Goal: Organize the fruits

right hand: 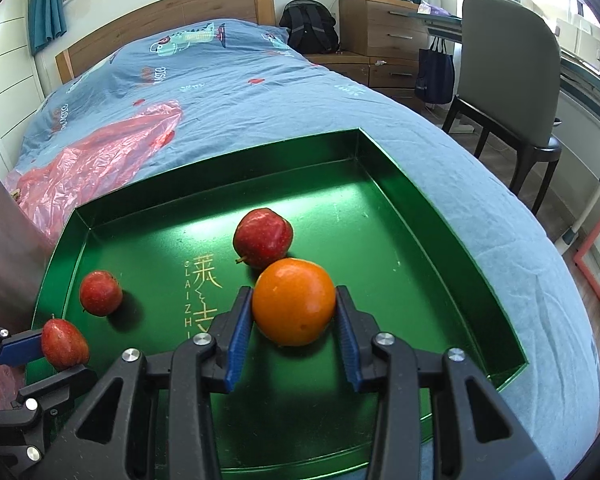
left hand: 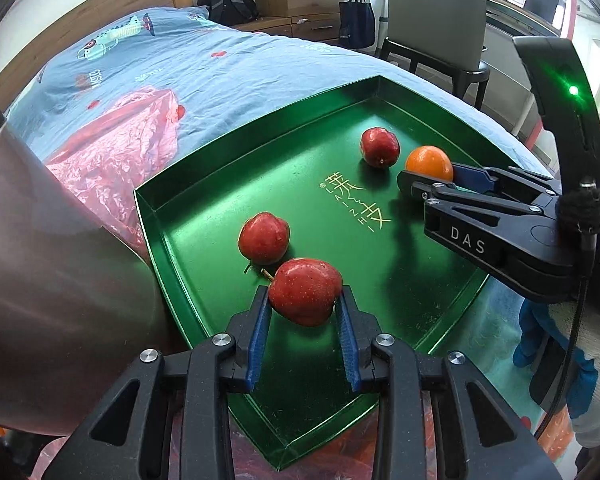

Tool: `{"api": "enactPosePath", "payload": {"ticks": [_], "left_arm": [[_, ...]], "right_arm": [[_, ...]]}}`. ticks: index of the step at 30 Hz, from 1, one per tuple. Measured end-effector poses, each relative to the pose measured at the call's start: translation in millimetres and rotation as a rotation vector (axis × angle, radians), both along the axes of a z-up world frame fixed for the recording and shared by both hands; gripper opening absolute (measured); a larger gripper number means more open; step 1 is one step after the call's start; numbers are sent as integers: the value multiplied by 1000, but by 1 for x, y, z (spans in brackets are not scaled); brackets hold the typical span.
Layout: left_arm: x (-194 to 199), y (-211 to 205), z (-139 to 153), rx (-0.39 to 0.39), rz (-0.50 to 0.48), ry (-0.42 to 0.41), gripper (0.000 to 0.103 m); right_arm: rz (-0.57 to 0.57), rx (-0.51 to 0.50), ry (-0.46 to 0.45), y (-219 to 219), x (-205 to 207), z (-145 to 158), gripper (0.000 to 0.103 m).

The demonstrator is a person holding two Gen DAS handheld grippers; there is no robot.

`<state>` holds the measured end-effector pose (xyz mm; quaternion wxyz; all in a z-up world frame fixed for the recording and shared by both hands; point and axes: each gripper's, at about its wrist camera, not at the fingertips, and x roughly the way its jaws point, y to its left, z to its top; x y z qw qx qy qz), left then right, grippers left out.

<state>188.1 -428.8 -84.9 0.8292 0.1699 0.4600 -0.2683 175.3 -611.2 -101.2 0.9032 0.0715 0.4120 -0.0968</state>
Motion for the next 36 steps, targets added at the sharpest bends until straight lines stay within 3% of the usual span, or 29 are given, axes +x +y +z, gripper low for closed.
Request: {"api": "enactPosePath", "payload": {"ticks": [7,18,22,24,36], "left_arm": [[8,1,-17,3,24,41,28],[8,-1,-12,7,25,47,30],[4,-1,-1,3,18,7,42],[1,-1,5,-4,12,-4,43],[-29,14,43,-54,-2,-71,43]], "right_arm": [[2,-6,-3,0,2,-4,11],[-2,8,1,0,1,-3,12],[-7,6,-8,1,-2,4,31],[-8,8,-15,1,-6,9,35],[-17,20,-61,12,-42,43,44]]}}
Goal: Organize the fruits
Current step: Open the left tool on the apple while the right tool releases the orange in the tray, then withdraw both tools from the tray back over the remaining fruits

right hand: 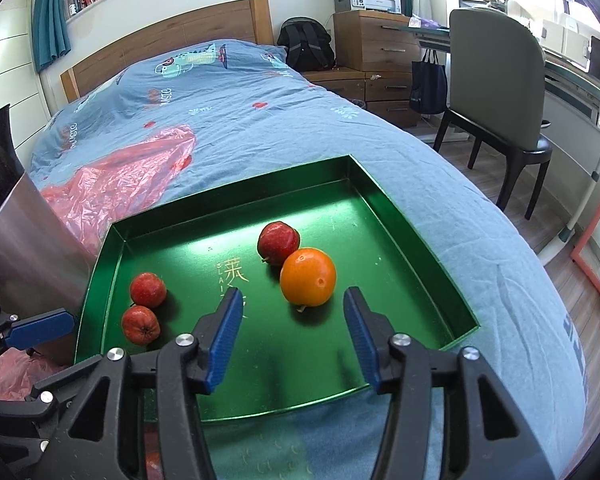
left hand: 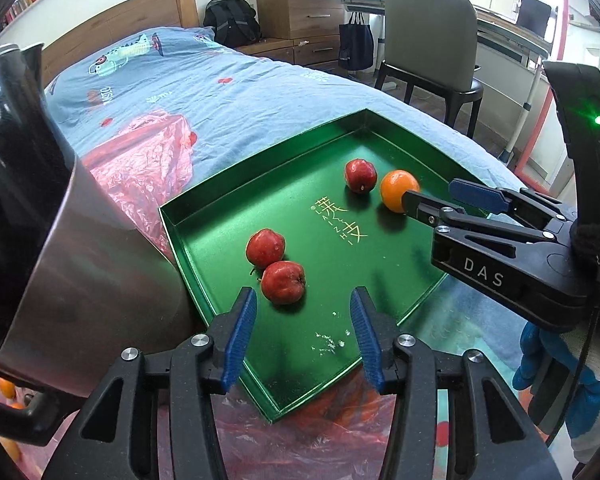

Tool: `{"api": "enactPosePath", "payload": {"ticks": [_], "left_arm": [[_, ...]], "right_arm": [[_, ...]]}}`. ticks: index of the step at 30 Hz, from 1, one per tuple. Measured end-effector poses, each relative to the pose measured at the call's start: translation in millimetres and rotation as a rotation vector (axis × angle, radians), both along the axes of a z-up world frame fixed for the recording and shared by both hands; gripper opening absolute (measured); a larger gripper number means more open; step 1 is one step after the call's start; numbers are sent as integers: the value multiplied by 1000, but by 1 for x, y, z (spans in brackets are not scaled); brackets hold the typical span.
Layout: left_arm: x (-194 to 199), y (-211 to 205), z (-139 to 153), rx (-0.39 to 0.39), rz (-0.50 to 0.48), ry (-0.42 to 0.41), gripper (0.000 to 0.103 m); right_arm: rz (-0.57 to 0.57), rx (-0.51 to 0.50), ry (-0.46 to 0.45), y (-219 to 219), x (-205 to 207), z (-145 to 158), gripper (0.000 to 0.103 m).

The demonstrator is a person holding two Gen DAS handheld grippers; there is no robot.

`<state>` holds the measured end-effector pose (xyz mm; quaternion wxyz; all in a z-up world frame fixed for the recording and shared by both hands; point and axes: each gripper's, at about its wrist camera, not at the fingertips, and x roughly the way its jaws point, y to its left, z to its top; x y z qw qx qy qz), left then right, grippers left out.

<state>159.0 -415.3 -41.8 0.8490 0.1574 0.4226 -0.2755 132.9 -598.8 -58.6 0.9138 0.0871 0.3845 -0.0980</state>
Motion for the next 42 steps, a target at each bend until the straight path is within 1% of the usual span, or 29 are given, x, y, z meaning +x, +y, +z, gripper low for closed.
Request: {"api": "enactPosePath", "payload": {"ticks": [8,15,19,23,32,42], "left_arm": [[-41,21,31,-40,-30,-67,43],[-66,50,54,-76,0,-60,43],[-85,71,66,-83,13,-84,43],[-97,97,76,-94,51,-105,43],[-109,160,90,-100,165,-155,43],[-120,226,87,-44,285,-230,43]], "right_arm": [[28,34,-44,19,-39,23,45],[41,90,-103,41,-72,46,45],[61,108,-122,60,-88,56,45],[88,124,-139,82,-103,63,46],[177,120,-143,138,-124,72,46],[266,116,-142,187,-136,77,46]]}}
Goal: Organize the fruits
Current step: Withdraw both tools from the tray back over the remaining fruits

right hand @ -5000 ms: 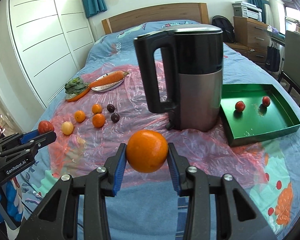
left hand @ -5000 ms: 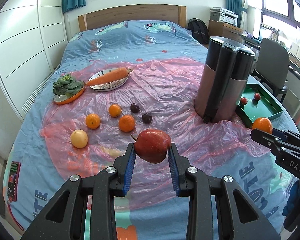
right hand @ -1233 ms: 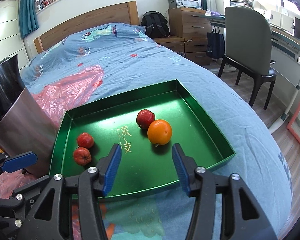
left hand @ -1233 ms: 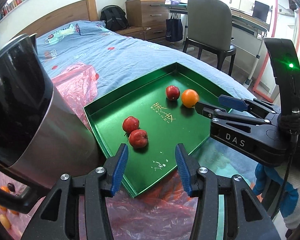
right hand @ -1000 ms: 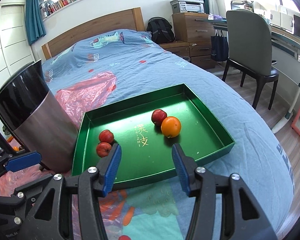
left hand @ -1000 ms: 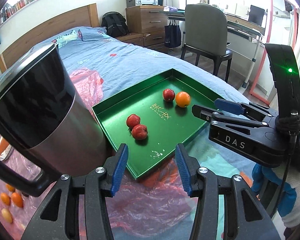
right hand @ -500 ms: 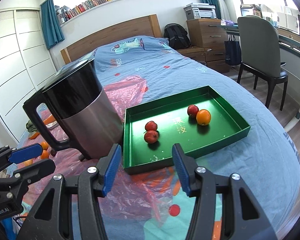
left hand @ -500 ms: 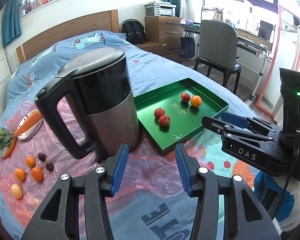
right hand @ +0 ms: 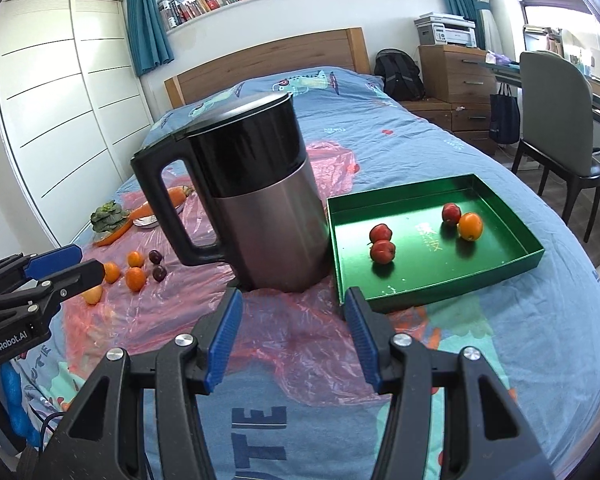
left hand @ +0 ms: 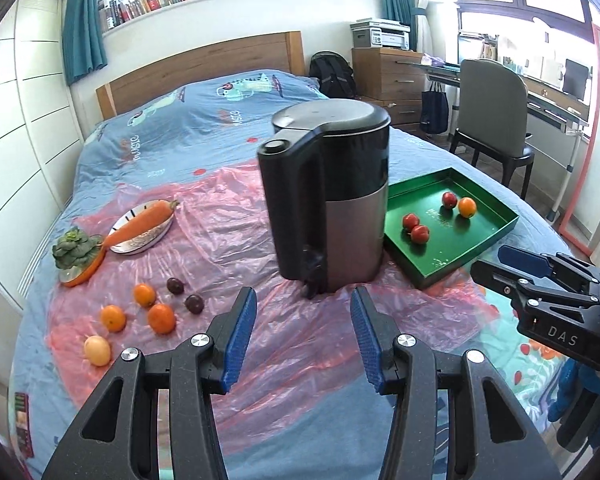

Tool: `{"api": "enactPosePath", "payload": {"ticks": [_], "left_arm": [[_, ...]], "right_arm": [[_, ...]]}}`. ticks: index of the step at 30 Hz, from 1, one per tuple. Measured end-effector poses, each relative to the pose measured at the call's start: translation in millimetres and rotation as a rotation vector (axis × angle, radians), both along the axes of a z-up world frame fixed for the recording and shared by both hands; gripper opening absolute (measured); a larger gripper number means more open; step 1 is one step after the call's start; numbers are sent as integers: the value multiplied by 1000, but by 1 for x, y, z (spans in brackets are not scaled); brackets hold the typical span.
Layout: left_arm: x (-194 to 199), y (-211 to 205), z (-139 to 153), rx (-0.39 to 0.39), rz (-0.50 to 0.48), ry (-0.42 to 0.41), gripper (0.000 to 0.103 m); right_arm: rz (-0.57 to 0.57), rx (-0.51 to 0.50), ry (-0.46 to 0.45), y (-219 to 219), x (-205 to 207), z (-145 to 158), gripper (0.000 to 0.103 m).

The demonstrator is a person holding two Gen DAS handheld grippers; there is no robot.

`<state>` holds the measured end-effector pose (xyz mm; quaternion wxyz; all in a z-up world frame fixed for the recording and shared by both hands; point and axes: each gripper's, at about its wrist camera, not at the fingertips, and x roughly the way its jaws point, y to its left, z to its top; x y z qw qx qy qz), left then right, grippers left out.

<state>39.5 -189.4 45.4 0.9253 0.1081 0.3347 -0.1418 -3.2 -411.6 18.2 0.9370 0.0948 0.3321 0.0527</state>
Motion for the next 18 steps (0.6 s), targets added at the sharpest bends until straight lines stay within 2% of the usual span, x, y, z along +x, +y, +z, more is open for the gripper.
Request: {"api": "enactPosePath", "payload": {"ticks": [9,13,18], "left_arm": [[-9,40,-7,35,73,8,43],[-14,53,-10,42,90,5,51],[-16,70,-13,35,114,7,54]], "right_arm": [[65,-17,15,37,-6,-5,46],[92,-31,24,53,-7,-7,46],[124,-47,39,72,-8,-11,46]]}}
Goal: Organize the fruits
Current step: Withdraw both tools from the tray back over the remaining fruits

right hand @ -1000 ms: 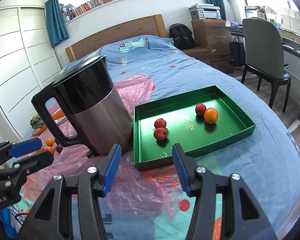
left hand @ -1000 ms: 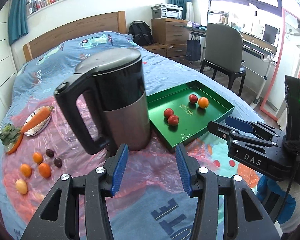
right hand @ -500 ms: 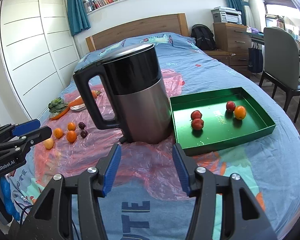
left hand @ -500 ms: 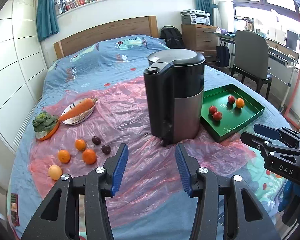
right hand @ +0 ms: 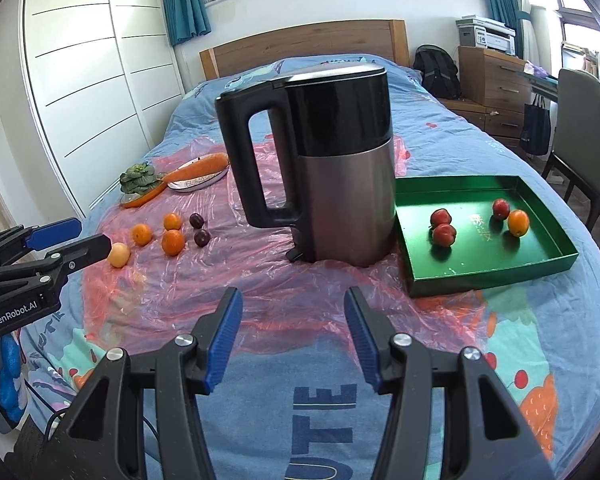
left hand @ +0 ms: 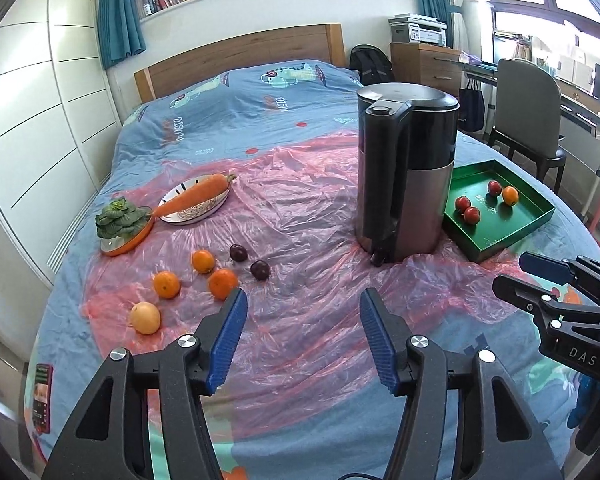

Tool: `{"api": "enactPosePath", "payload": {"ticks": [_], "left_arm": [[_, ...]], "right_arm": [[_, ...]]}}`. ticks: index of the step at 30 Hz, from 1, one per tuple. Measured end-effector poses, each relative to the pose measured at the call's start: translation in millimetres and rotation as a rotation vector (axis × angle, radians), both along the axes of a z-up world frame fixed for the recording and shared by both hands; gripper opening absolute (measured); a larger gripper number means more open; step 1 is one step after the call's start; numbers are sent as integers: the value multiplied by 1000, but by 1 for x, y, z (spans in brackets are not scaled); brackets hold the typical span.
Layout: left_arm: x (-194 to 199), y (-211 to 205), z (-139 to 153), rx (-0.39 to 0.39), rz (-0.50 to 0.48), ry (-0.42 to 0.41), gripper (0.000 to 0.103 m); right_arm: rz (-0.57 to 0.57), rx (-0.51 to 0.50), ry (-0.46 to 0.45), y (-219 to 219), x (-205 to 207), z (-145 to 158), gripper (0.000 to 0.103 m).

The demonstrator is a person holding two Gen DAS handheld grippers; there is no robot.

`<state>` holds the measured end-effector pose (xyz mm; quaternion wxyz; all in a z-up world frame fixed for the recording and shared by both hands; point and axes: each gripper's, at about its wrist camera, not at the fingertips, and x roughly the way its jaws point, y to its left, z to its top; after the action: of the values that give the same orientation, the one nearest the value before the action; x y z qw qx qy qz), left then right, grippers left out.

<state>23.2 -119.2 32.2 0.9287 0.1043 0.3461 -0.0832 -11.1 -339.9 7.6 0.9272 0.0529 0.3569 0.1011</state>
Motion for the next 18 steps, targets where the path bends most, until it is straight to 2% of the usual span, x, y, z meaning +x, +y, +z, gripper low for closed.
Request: {"api": "enactPosePath", "payload": {"ticks": [9,18], "left_arm": [[2,46,-12,-17,80,19,72],[4,96,-33,-25,187,51,73]], "right_arm": [[56,-19,20,36,4,-6,46],[114,-33,41,68,11,-14,46]]}}
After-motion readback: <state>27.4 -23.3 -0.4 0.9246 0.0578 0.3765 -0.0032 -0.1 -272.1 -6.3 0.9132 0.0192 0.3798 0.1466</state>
